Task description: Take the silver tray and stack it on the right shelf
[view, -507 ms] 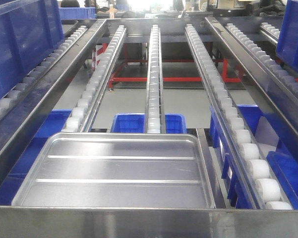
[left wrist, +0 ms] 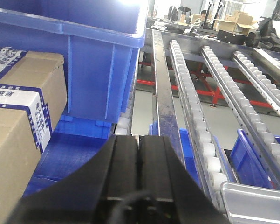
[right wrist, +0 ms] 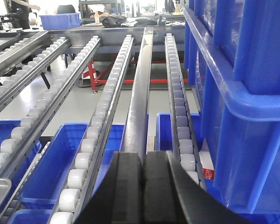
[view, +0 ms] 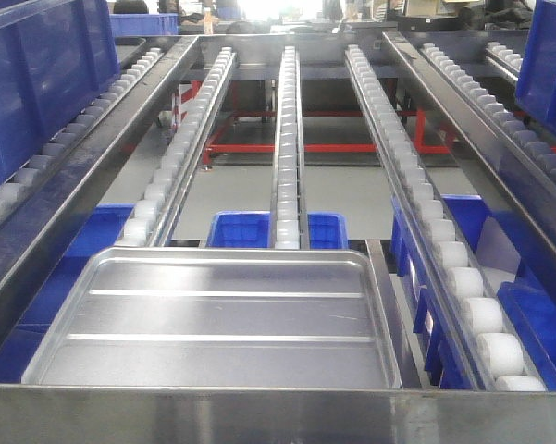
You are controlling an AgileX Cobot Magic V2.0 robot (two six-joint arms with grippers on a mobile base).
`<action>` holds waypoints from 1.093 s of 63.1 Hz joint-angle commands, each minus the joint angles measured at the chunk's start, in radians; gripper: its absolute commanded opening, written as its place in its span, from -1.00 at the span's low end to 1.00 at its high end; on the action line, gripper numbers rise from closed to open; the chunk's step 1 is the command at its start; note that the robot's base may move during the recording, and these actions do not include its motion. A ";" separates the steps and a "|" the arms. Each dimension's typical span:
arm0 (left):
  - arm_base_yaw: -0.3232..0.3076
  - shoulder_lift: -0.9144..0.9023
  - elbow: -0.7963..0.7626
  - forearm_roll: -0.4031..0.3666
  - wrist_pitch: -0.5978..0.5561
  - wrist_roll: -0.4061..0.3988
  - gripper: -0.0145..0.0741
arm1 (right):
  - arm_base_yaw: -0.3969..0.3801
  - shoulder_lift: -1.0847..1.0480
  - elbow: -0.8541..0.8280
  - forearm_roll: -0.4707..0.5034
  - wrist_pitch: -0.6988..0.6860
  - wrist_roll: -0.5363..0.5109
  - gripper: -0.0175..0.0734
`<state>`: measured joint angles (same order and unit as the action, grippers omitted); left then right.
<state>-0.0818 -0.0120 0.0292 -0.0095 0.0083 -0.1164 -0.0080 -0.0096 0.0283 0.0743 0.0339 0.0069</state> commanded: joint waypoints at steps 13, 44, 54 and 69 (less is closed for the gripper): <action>-0.003 -0.016 0.019 0.000 -0.097 -0.001 -0.90 | -0.001 -0.022 -0.018 -0.003 -0.090 -0.007 -0.49; -0.005 0.037 -0.273 0.003 0.044 -0.016 -0.90 | -0.001 -0.009 -0.214 -0.003 -0.160 0.032 -0.49; -0.005 0.204 -0.551 -0.004 0.338 -0.014 -0.90 | -0.001 0.108 -0.400 -0.003 0.041 0.032 -0.48; -0.065 0.465 -0.777 -0.144 0.486 0.152 -0.89 | 0.019 0.310 -0.534 0.100 0.157 0.033 -0.16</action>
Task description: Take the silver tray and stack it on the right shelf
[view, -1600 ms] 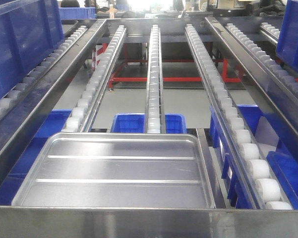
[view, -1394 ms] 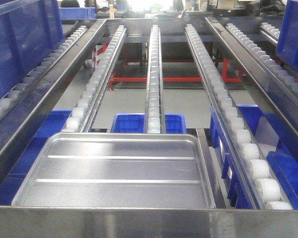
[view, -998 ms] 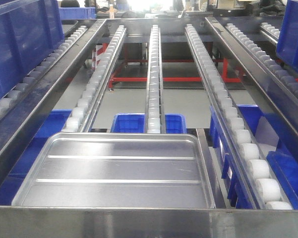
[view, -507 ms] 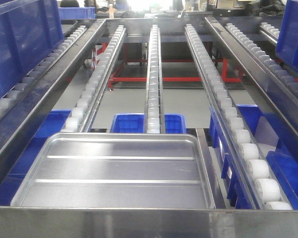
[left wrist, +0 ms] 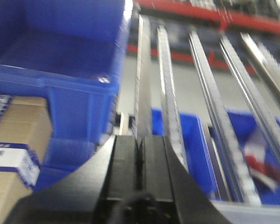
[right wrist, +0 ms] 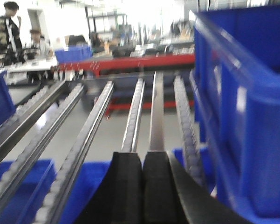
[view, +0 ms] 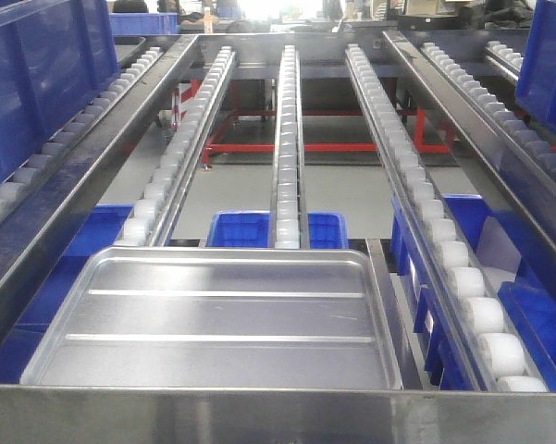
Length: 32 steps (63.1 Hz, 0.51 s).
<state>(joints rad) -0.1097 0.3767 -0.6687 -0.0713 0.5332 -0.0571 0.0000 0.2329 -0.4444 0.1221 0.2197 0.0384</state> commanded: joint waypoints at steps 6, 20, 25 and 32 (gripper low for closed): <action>-0.092 0.160 -0.116 -0.212 -0.014 0.210 -0.89 | 0.051 0.138 -0.096 0.095 0.039 0.002 0.22; -0.239 0.322 -0.149 -0.298 0.079 0.271 -0.41 | 0.238 0.326 -0.187 0.139 0.138 0.002 0.52; -0.274 0.370 -0.149 -0.298 0.073 0.271 -0.09 | 0.334 0.389 -0.211 0.141 0.131 0.002 0.52; -0.294 0.445 -0.149 -0.347 0.060 0.271 0.02 | 0.482 0.495 -0.218 0.145 0.058 0.002 0.50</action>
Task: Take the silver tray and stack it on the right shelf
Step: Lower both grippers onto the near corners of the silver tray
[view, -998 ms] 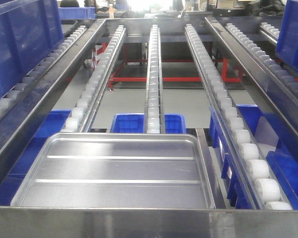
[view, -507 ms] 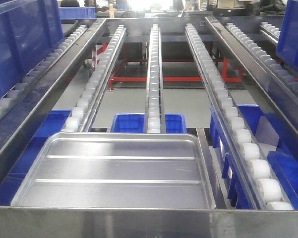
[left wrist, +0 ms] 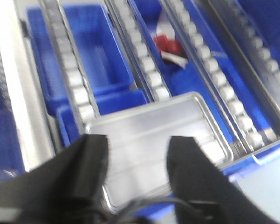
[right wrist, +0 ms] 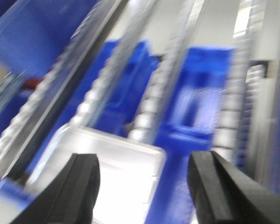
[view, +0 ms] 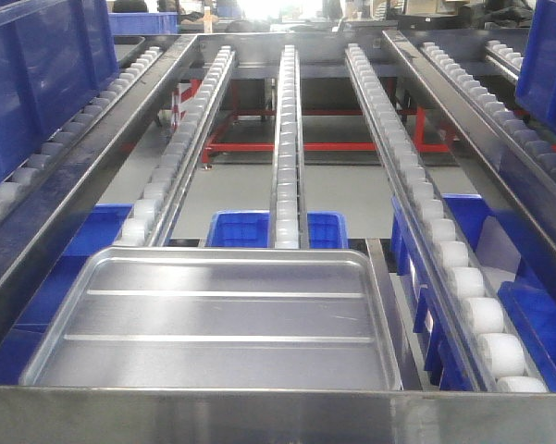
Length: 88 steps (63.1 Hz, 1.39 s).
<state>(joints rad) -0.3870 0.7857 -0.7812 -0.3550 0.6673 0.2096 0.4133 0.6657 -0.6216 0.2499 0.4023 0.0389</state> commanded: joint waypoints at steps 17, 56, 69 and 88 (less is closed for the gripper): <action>-0.019 0.227 -0.036 -0.117 -0.036 0.029 -0.06 | 0.209 0.323 -0.105 0.045 -0.146 0.026 0.50; -0.021 0.501 -0.184 0.141 0.119 -0.192 -0.06 | 0.127 0.783 -0.366 -0.178 0.204 0.328 0.50; -0.101 0.612 -0.241 0.278 0.170 -0.352 -0.06 | 0.145 0.870 -0.409 -0.211 0.206 0.388 0.50; -0.155 0.690 -0.243 0.398 0.090 -0.561 -0.06 | 0.144 0.945 -0.409 -0.230 0.205 0.403 0.50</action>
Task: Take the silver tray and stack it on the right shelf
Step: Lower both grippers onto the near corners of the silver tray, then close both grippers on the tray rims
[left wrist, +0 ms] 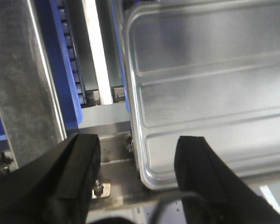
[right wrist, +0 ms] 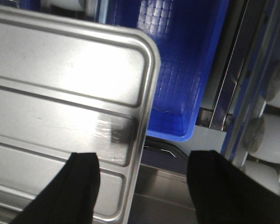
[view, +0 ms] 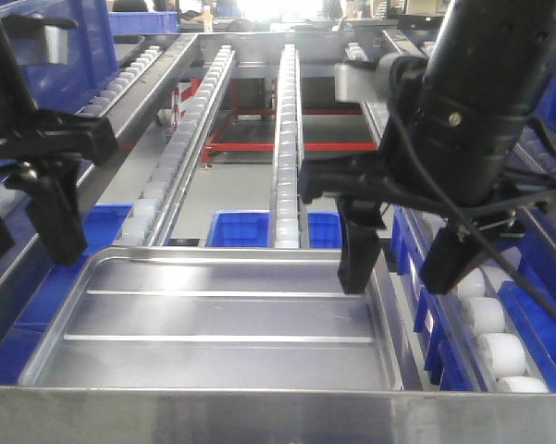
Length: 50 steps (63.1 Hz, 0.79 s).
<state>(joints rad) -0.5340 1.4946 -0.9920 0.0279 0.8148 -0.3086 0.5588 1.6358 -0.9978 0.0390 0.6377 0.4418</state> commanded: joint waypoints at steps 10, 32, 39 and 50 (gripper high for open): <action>-0.008 0.015 -0.032 0.015 -0.118 -0.060 -0.06 | -0.002 0.007 -0.032 -0.027 -0.043 0.000 0.50; -0.008 0.115 -0.032 0.015 -0.144 -0.060 -0.06 | -0.002 0.017 -0.032 -0.039 -0.072 0.000 0.50; -0.008 0.137 -0.032 0.015 -0.150 -0.060 -0.08 | -0.002 0.017 -0.032 -0.039 -0.083 0.000 0.50; -0.008 0.167 -0.032 0.015 -0.165 -0.060 -0.08 | -0.002 0.017 -0.032 -0.039 -0.099 0.000 0.50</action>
<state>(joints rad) -0.5357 1.6845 -0.9933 0.0409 0.6842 -0.3592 0.5588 1.6935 -1.0001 0.0098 0.5813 0.4439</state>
